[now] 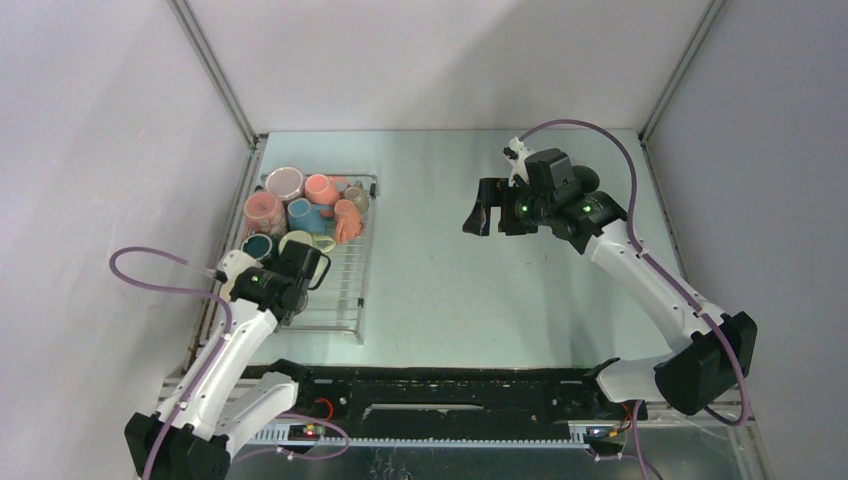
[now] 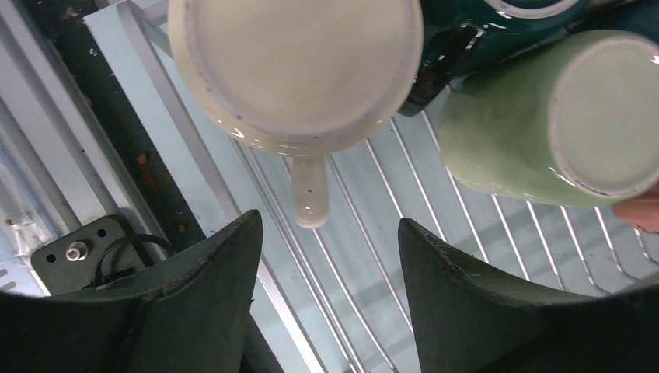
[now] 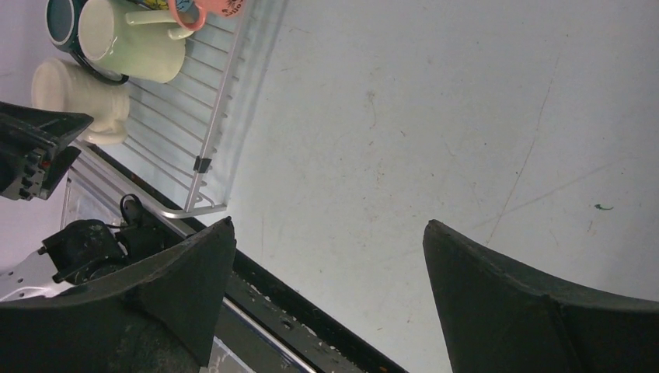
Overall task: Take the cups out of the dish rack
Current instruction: Unload the cup from the dish rack.
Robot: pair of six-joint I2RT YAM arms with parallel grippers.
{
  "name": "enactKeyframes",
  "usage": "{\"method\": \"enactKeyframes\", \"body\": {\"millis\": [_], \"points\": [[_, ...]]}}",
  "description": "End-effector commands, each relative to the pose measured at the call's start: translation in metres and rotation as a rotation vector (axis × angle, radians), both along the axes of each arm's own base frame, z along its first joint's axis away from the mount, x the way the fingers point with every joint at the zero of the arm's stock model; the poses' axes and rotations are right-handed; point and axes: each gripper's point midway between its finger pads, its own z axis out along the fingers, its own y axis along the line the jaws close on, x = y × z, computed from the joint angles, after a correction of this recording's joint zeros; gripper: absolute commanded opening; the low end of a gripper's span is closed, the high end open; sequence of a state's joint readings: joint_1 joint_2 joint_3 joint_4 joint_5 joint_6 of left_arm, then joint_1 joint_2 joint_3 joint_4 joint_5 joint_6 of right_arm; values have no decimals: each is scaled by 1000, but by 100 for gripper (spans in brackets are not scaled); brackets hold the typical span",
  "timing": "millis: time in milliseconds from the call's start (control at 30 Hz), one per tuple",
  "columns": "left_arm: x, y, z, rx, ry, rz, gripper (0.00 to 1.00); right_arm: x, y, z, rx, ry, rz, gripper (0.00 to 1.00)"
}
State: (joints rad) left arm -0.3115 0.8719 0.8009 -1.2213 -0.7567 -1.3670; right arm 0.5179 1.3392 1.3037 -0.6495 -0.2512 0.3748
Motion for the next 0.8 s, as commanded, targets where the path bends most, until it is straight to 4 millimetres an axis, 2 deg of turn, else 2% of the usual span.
{"method": "enactKeyframes", "body": {"millis": [0, 100, 433, 767], "points": [[-3, 13, -11, 33, 4, 69, 71, -1, 6, 14, 50, -28, 11, 96], [-1, 15, -17, 34, 16, 75, 70, -2, 7, 12, 49, -21, 14, 96], [16, 22, -29, 39, 48, 71, 58, -4, 11, 6, 51, 5, 30, 94], [17, 21, -50, 14, 81, 86, 52, -4, 11, 4, 46, 7, 34, 94]]}}
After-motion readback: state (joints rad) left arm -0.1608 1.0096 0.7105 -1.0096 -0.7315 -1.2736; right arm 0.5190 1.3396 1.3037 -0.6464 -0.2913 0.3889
